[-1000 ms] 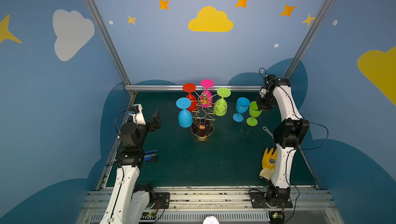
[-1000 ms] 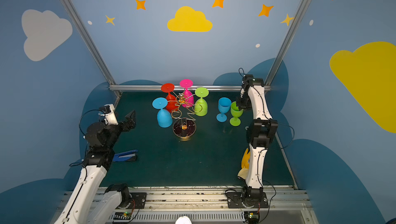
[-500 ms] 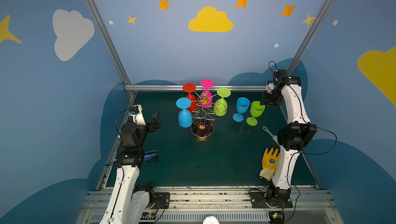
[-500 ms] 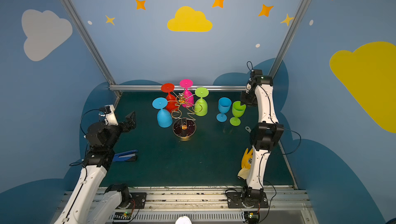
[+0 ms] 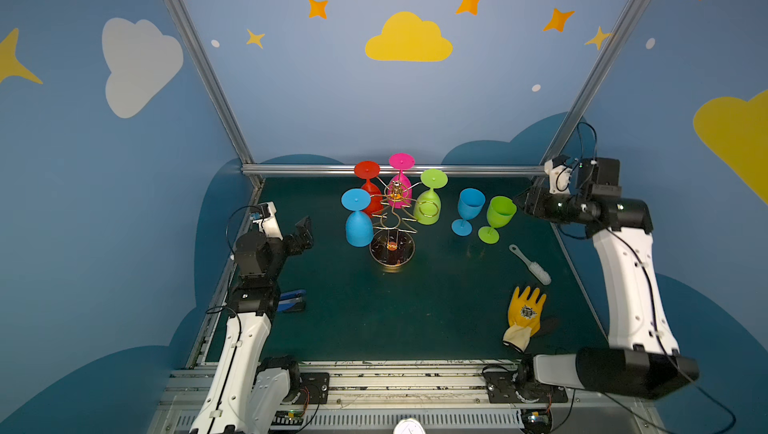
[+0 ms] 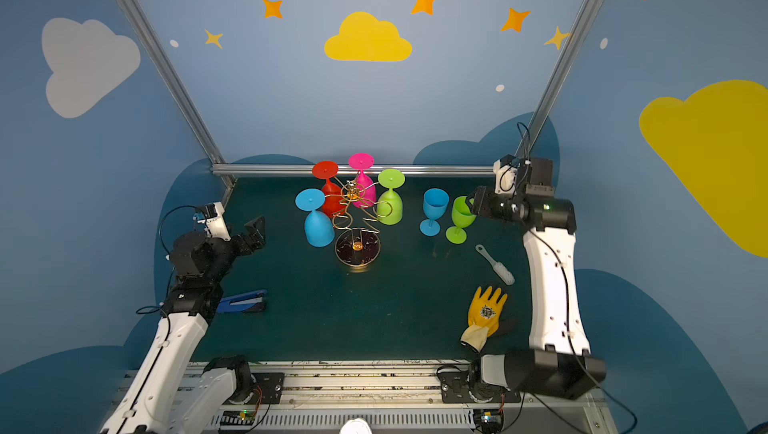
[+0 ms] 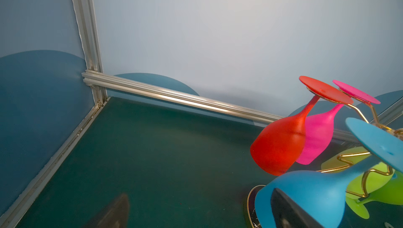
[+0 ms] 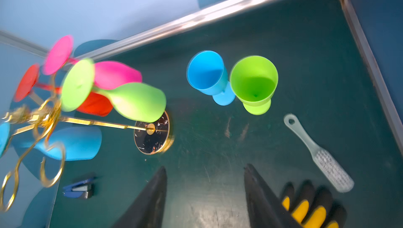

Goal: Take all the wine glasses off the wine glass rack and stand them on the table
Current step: 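Open the right gripper and draw it back from the lime green glass, then reach the left gripper toward the cyan glass hanging on the rack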

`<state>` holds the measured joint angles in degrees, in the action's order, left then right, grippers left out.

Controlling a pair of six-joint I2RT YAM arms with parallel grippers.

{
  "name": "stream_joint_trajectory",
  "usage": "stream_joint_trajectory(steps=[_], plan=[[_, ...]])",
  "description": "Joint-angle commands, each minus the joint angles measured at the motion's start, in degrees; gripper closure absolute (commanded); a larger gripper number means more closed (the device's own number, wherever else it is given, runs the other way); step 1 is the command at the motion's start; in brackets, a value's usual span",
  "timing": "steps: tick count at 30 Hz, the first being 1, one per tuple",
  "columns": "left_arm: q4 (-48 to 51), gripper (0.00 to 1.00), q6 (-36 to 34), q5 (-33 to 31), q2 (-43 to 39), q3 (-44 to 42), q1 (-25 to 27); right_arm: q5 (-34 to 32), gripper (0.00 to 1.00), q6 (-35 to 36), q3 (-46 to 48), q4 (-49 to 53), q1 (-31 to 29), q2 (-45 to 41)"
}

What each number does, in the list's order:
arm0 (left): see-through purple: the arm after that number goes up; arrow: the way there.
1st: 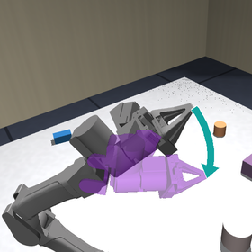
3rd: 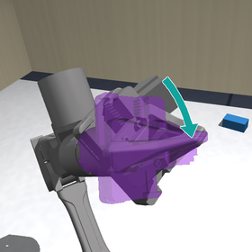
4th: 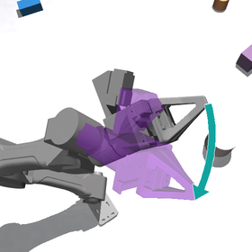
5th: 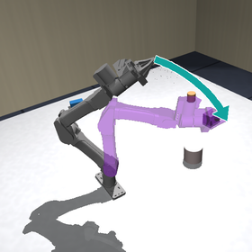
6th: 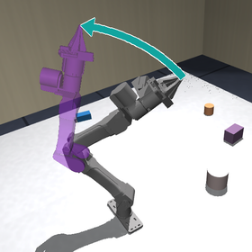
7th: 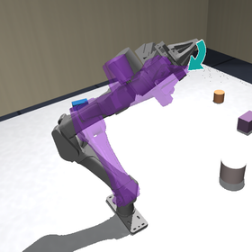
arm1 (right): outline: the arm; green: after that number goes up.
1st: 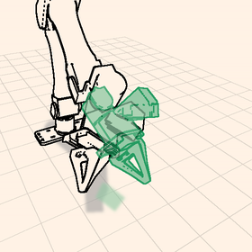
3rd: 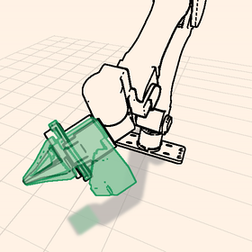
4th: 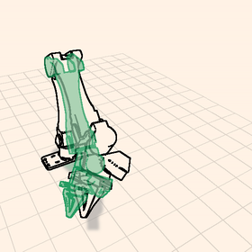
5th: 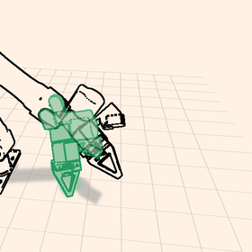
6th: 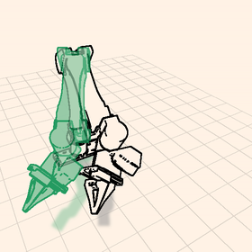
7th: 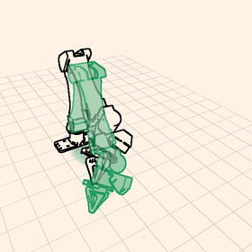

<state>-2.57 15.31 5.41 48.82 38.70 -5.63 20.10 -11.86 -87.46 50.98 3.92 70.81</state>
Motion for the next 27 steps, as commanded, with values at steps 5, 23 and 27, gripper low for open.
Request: stream_joint_trajectory(steps=[5, 23, 27], plan=[[3.53, 0.0, 4.16, 1.9, 1.28, 4.01, -0.61, 9.09, 0.32, -3.99, 13.0, -18.18, -0.07, -13.66], [10.5, 0.1, 25.6, 31.22, -4.93, 9.14, -2.92, 12.67, 0.25, -2.64, 30.15, -26.57, -4.07, -28.14], [9.77, 0.16, 28.91, 35.43, -2.87, 10.43, -2.95, 13.22, 0.25, -2.64, 29.59, -26.98, -5.4, -28.17]])
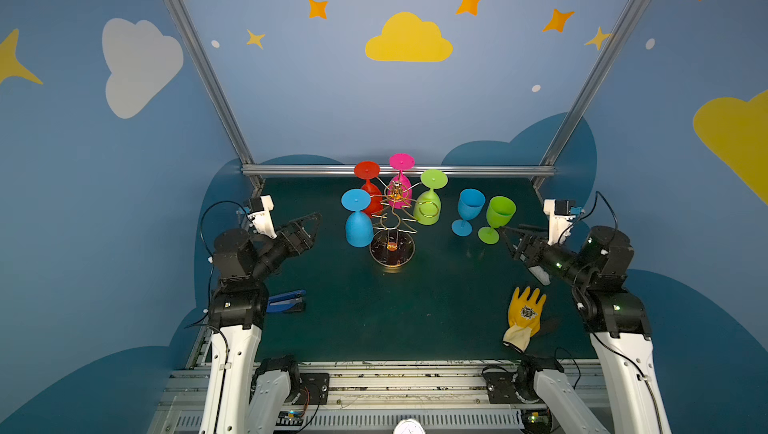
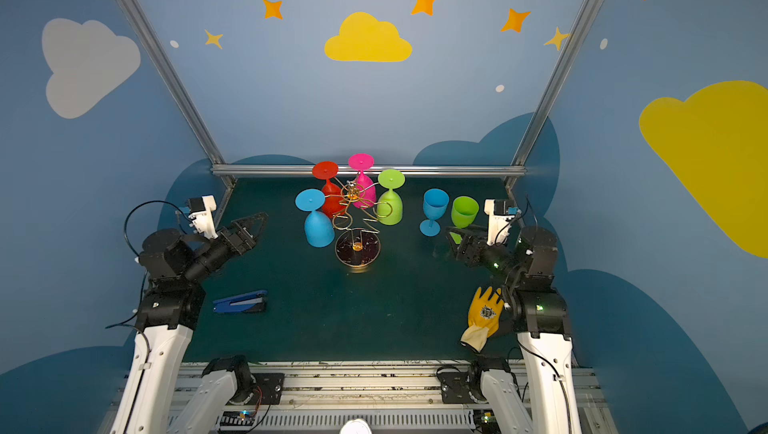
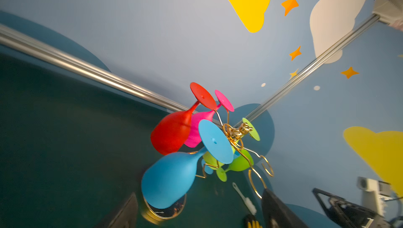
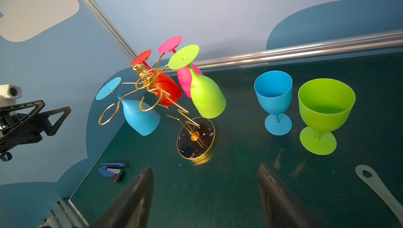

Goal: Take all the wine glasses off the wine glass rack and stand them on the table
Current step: 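Reach the left gripper toward the cyan glass hanging on the rack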

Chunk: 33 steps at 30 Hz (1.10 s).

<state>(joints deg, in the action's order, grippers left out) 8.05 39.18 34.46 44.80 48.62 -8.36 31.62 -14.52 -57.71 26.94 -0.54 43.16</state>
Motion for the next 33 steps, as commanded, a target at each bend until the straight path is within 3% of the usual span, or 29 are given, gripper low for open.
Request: stream_joint_trajectory(steps=[1, 8, 33], plan=[[-0.64, 0.17, 5.5, 7.22, 2.09, 1.15, -0.11, 2.14, 0.25, 0.03, -0.29, -3.16, -1.39, -0.5], [-6.04, 0.25, 10.0, 11.25, 7.86, 2.52, 0.44, 2.09, 0.25, -1.06, -1.22, -2.65, -2.98, -1.29], [-9.01, 0.4, 7.4, 3.61, 22.24, 10.28, 11.96, 2.53, 0.25, -1.68, -3.06, -2.51, -4.54, -0.79]])
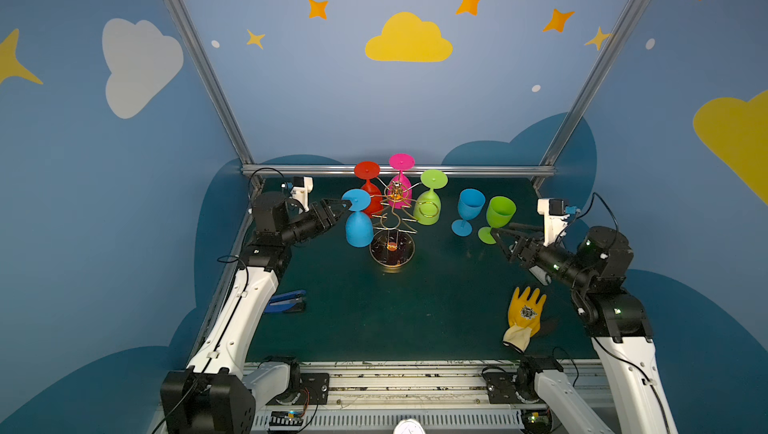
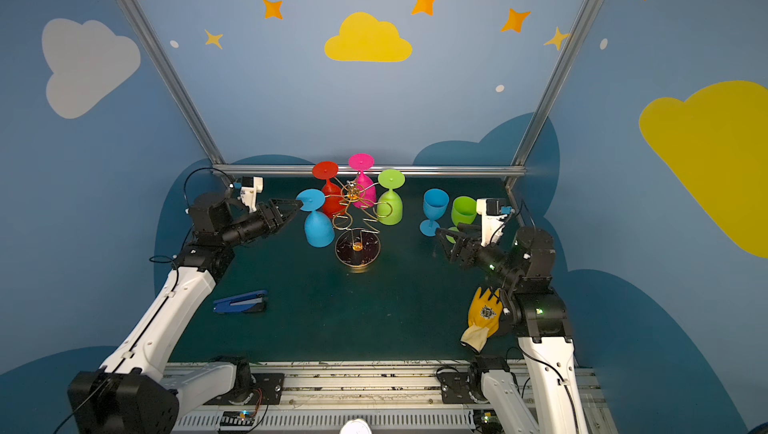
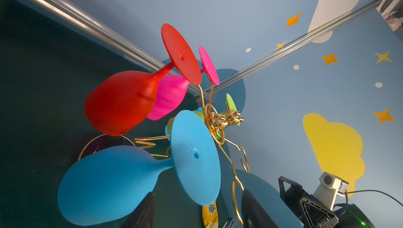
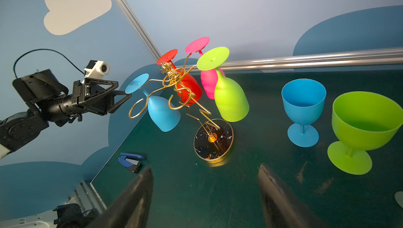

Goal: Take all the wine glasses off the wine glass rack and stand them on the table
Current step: 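Reach the left gripper toward the cyan glass hanging on the rack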

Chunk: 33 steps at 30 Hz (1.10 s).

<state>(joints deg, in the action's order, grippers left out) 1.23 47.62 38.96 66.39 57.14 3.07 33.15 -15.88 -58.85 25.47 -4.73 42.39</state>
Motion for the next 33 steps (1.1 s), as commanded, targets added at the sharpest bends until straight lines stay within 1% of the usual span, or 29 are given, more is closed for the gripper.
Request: stream_joint_trajectory(steps=[1, 2, 6, 9, 13, 23, 27, 33], plan=[[-2.28, 0.41, -1.03, -1.09, 0.99, 1.95, 0.86, 1.0, 0.25, -0.38, -1.97, -1.12, -0.41, 0.03], [-2.39, 0.43, -0.96, -1.26, 1.34, 2.02, 0.93, 0.89, 0.25, -0.36, -1.97, -1.13, -0.45, 0.02], [-3.43, 0.54, -0.85, -1.83, 2.42, 2.15, 1.28, 0.78, 0.25, -0.32, -1.97, -1.16, -0.48, 0.1], [-3.61, 0.59, -0.65, -1.87, 3.12, 2.5, 1.46, 0.73, 0.25, -0.46, -1.97, -1.1, -0.47, 0.04], [-4.0, 0.61, -0.33, -1.71, 3.94, 2.84, 1.52, 0.66, 0.24, -0.49, -1.88, -1.31, -0.46, 0.01], [-5.28, 0.62, 0.81, -1.67, 4.8, 2.91, 1.59, 0.51, 0.24, -0.56, -1.79, -1.3, -0.54, -0.22], [-5.41, 0.64, 1.14, -1.86, 5.15, 2.93, 1.59, 0.42, 0.24, -0.47, -1.79, -1.15, -0.54, -0.29], [-6.42, 0.71, 2.13, -1.94, 4.89, 2.18, 1.65, 0.28, 0.24, -0.49, -1.88, -1.0, -0.63, -0.42]])
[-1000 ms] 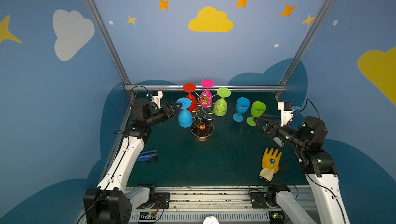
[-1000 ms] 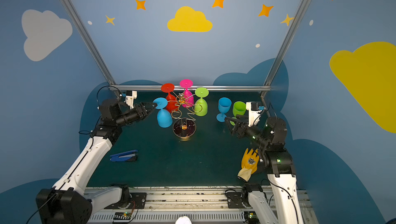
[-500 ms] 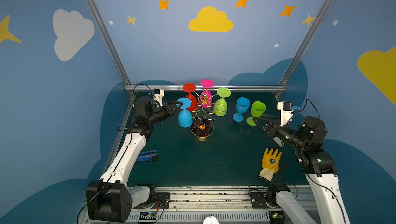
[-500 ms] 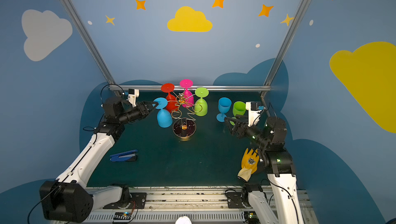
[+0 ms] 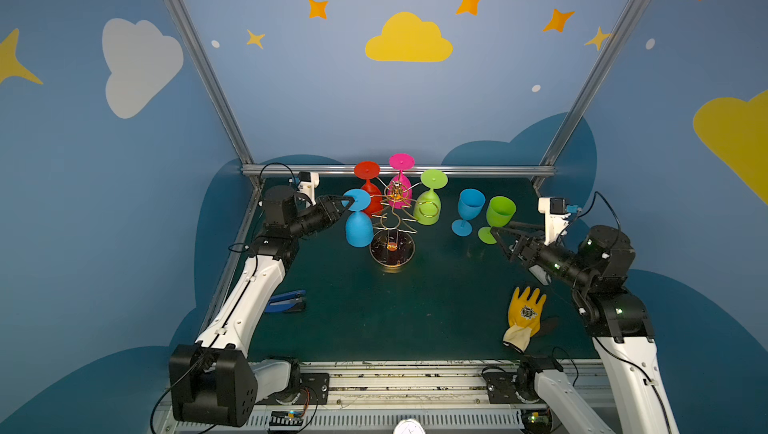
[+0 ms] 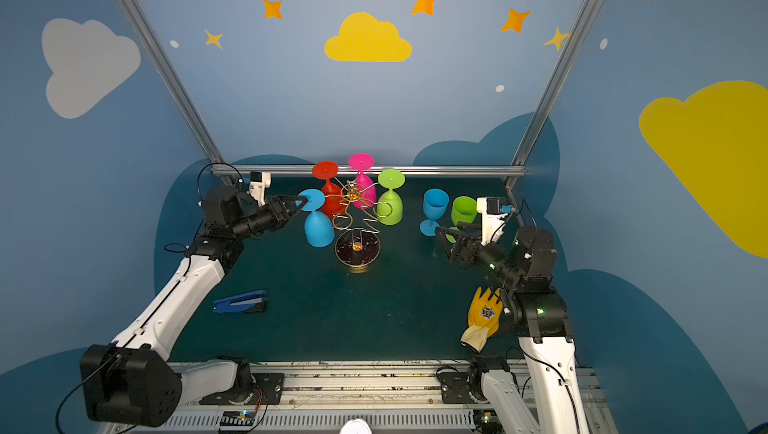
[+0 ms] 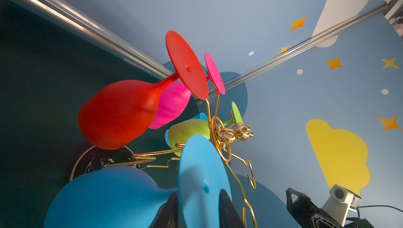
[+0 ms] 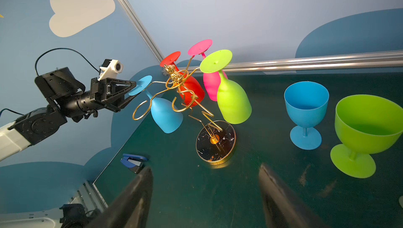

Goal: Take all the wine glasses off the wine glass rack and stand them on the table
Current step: 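Reach the left gripper toward the cyan glass hanging on the rack, then close the left gripper on the foot of the cyan glass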

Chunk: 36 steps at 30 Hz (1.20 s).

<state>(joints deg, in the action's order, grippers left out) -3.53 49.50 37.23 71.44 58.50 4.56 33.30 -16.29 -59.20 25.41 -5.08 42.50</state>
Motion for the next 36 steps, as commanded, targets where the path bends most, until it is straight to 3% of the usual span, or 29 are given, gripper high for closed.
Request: stream_joint_trajectory(steps=[1, 30, 36], plan=[[-1.65, 0.72, 0.25, -0.2, -0.26, 0.72, 0.15, 0.11, 0.24, 0.0, -1.53, -0.9, -0.35, -0.51], [-5.65, 0.97, 7.63, 0.45, -4.16, -0.06, -0.86, 0.27, 0.24, -0.87, -1.71, -1.06, -0.42, -0.73], [-7.44, 0.97, 10.09, 0.41, -4.75, -0.07, -1.12, 0.38, 0.24, -1.27, -1.71, -1.22, -0.4, -0.84]])
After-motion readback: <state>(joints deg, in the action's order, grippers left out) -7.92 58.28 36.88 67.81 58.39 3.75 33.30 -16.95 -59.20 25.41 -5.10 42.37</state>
